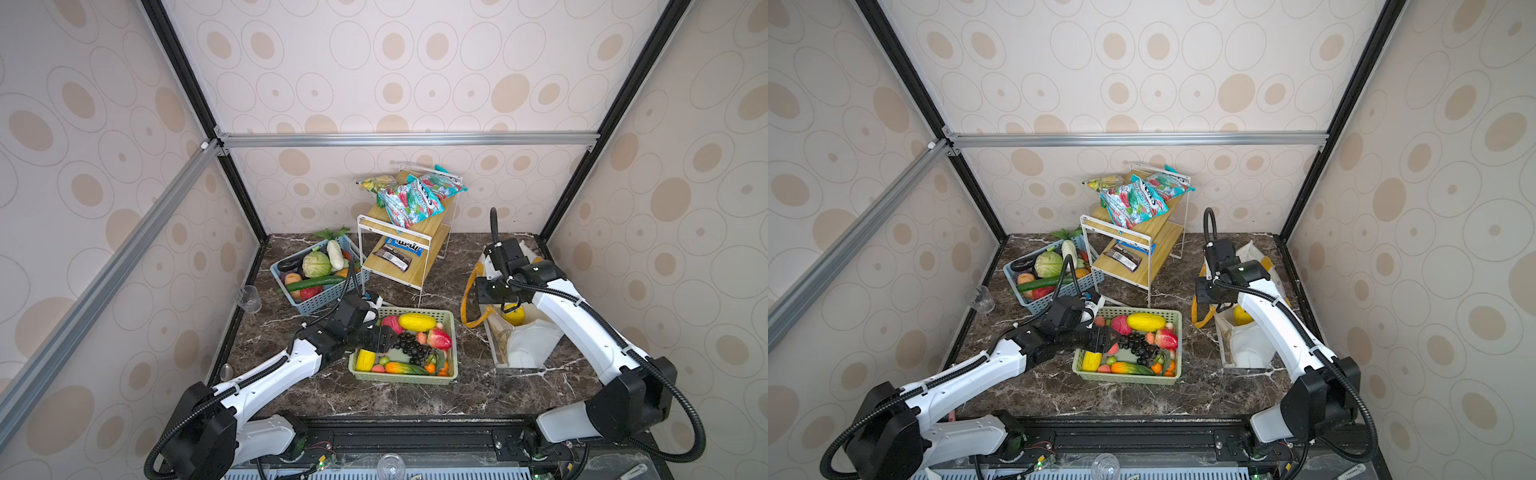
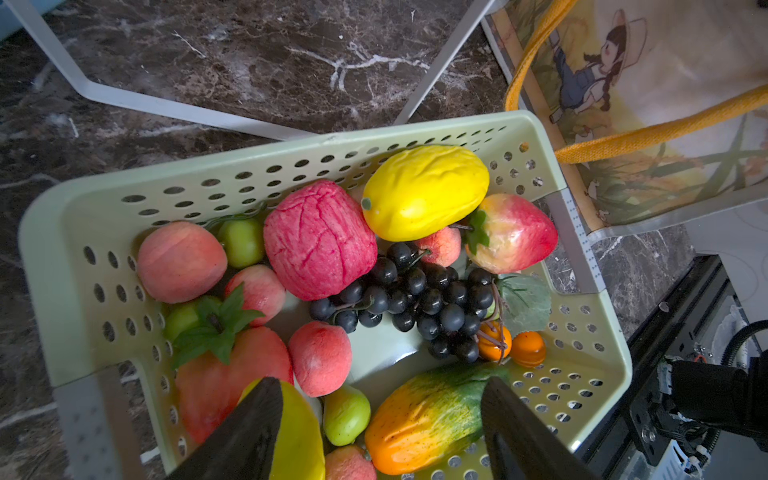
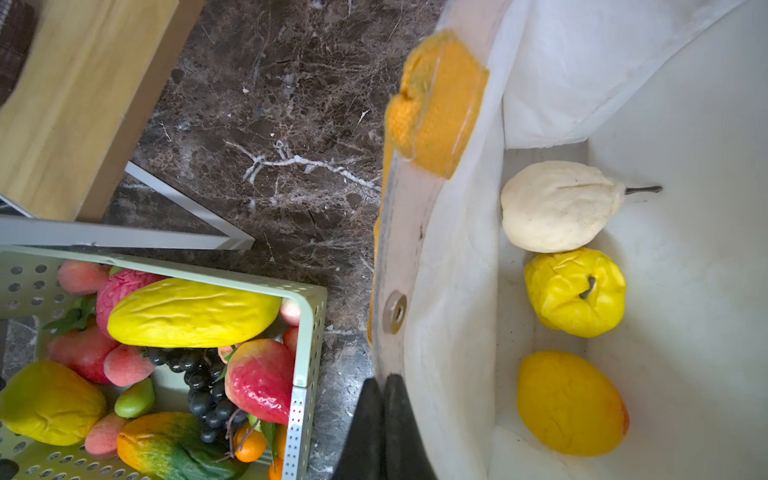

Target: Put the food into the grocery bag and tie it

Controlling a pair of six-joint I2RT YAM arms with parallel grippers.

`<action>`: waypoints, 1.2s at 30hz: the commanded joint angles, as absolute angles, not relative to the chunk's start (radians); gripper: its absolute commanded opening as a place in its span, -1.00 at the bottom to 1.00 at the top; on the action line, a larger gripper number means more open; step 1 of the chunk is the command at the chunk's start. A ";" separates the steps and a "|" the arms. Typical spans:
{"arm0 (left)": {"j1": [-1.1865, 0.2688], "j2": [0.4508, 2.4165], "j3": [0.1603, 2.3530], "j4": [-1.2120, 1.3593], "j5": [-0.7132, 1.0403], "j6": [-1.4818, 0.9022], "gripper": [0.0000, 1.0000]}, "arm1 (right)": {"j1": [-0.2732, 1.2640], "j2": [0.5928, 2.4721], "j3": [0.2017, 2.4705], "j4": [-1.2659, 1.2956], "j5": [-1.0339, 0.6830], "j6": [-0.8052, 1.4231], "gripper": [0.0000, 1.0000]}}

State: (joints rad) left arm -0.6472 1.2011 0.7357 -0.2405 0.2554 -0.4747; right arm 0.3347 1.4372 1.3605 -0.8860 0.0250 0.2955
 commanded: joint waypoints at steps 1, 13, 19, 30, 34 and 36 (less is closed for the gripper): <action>-0.658 1.198 0.750 -0.231 0.241 -0.473 0.52 | 0.343 1.431 1.383 -0.859 -0.031 0.324 -0.92; -0.659 1.188 0.759 -0.239 0.197 -0.473 0.52 | 0.342 1.427 1.381 -0.790 -0.120 0.397 -0.92; -0.659 1.186 0.757 -0.241 0.183 -0.473 0.52 | 0.343 1.425 1.370 -0.777 -0.152 0.411 -0.92; -0.659 1.152 0.743 -0.259 0.092 -0.501 0.55 | 0.342 1.424 1.371 -0.809 -0.141 0.391 -0.66; -0.657 1.126 0.749 -0.279 0.042 -0.510 0.56 | 0.343 1.396 1.399 -0.843 -0.125 0.369 -0.49; -0.658 1.123 0.752 -0.281 0.032 -0.512 0.56 | 0.343 1.379 1.411 -0.858 -0.119 0.356 -0.36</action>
